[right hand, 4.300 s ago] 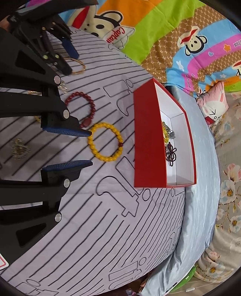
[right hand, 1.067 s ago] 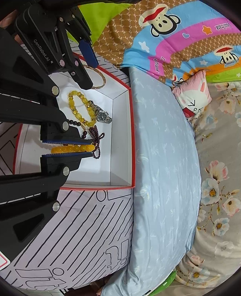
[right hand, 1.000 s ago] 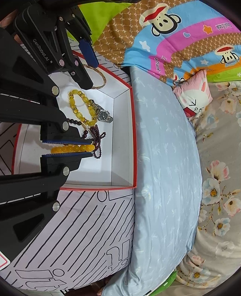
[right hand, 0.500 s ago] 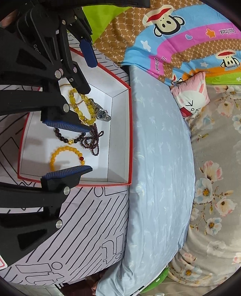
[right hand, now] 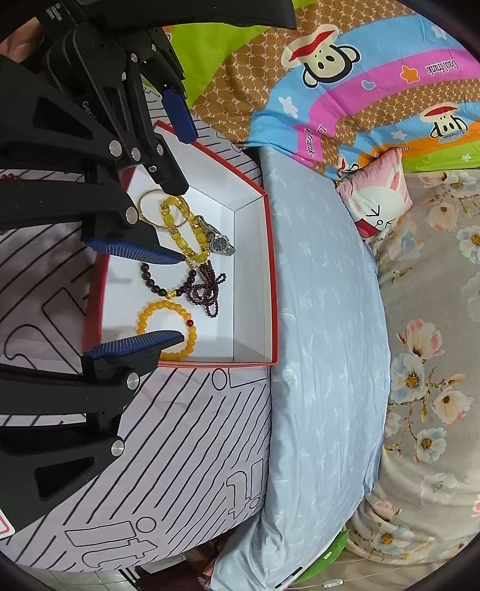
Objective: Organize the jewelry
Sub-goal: 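Move both grippers back toward the remaining jewelry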
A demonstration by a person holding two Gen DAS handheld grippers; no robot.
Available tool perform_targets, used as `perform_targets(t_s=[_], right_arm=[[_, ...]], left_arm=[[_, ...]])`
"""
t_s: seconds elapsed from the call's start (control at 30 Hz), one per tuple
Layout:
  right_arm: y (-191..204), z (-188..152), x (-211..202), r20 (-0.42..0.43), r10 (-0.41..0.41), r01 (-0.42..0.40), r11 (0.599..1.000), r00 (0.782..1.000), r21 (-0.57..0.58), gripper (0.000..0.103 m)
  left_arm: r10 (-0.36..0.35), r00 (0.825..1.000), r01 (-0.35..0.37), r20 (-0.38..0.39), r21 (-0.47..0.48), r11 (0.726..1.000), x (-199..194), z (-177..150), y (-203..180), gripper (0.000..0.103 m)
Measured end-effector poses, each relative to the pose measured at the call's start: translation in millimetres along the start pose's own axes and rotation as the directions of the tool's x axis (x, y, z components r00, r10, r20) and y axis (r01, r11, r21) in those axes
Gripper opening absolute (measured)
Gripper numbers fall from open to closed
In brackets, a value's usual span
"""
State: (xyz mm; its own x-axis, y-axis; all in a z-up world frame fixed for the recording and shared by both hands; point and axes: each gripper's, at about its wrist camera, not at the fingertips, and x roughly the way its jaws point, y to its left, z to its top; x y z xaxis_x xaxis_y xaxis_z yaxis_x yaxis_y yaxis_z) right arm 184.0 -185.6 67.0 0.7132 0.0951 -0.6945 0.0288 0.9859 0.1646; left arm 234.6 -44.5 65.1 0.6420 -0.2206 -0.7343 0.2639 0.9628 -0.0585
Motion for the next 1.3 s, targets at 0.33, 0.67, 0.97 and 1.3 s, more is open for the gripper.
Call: perform_targets(t_s=[0.33, 0.67, 0.97, 1.3], right_arm=[[5.2, -18.2, -26.2, 0.004, 0.008, -0.008, 1.000, 1.000, 0.000, 0.037], [6.3, -49.5, -52.4, -0.018, 0.029, -0.028, 1.000, 0.999, 0.007, 0.037], [5.3, -87.3, -76.3, -0.050, 0.041, -0.041, 0.999, 0.998, 0.010, 0.037], [3.0, -134.0, -83.9, -0.118, 0.039, -0.037, 0.999, 0.992, 0.015, 0.037]], left_arm=[[0.013, 1.000, -0.013, 0.015, -0.032, 0.999, -26.6, -11.8, 5.7, 0.064], [0.011, 1.000, -0.010, 0.015, -0.055, 0.998, -53.9, -40.8, 12.8, 0.064], [0.006, 1.000, -0.007, -0.024, -0.065, 0.998, -69.5, -85.1, 16.7, 0.064], [-0.010, 0.995, 0.004, -0.095, -0.061, 0.998, -77.6, -143.1, 18.6, 0.064]])
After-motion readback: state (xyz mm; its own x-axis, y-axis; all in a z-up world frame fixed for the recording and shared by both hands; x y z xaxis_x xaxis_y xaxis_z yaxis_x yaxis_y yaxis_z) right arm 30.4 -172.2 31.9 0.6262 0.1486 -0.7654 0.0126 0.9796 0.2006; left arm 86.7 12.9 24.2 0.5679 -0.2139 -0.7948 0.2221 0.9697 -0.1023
